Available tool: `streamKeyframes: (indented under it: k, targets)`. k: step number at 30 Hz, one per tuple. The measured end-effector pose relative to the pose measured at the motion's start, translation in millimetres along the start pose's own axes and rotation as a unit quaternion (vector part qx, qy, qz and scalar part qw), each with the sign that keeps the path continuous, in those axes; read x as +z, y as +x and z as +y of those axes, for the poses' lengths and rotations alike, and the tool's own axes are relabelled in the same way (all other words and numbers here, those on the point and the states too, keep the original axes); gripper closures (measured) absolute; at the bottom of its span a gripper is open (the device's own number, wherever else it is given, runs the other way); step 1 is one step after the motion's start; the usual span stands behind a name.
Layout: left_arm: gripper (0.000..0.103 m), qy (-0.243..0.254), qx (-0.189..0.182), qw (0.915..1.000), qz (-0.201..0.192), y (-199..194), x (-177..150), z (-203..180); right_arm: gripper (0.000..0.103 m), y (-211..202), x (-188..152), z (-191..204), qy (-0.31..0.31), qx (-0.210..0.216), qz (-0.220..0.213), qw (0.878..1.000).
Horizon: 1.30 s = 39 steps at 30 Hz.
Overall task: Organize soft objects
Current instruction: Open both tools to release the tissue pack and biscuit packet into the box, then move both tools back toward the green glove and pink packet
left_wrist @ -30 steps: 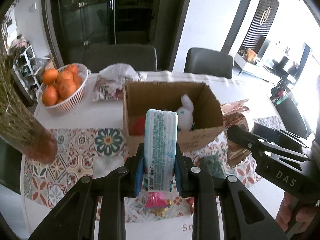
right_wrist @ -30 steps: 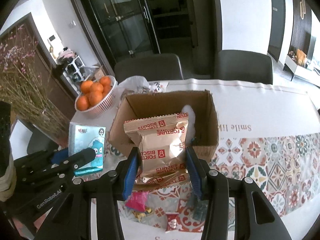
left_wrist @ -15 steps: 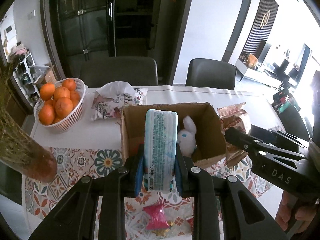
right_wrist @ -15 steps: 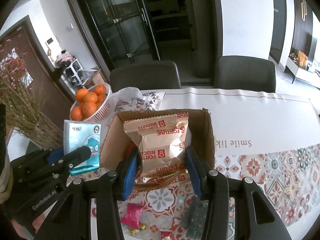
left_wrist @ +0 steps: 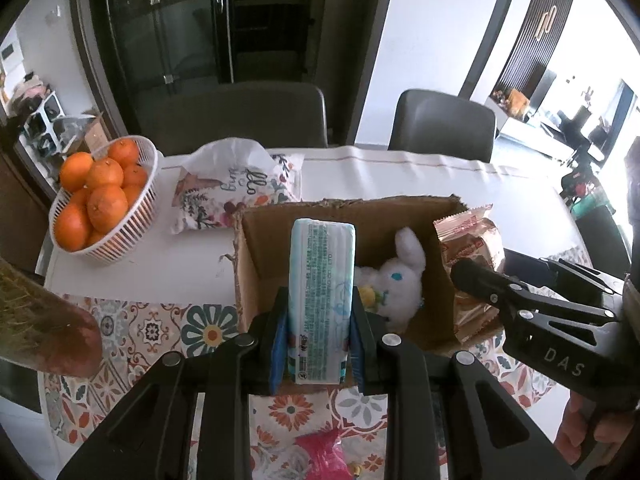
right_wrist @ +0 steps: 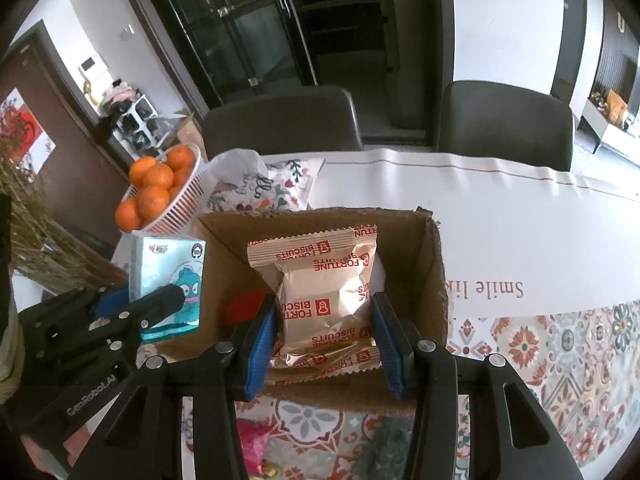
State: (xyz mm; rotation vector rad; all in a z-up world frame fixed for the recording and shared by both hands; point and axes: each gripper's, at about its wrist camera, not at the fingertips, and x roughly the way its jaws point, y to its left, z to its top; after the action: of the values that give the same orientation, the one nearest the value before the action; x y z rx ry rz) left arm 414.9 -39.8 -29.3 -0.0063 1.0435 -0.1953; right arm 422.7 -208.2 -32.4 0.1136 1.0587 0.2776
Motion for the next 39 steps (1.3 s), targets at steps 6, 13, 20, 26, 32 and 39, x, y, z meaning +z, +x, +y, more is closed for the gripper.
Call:
streamKeyframes:
  k: [6,13,20,26,32,39]
  targets:
    - [0.076,0.004,0.005,0.9997,0.022,21,4,1,0.055,22,2,-6,0.005,0.01,0.017,1.0]
    - [0.073,0.005,0.01,0.9992,0.039,39,6,4,0.048,39,3,-10,0.013,0.017,0.027,0.999]
    - [0.051,0.01,0.022,0.9994,0.024,34,6,3,0.041,35,2,-11,0.023,0.001,0.02,1.0]
    - [0.048,0.009,0.042,0.999,0.012,17,-1,3,0.041,12,-2,-11,0.019,-0.043,0.003,0.999]
    - [0.044,0.002,0.049,0.9988,0.008,-1,-13,1,0.041,-12,-12,-10,0.019,-0.074,-0.003,0.997]
    - [0.043,0.001,0.054,0.9985,0.009,-20,-38,-5,0.034,-36,-35,-11,0.017,-0.099,-0.008,0.995]
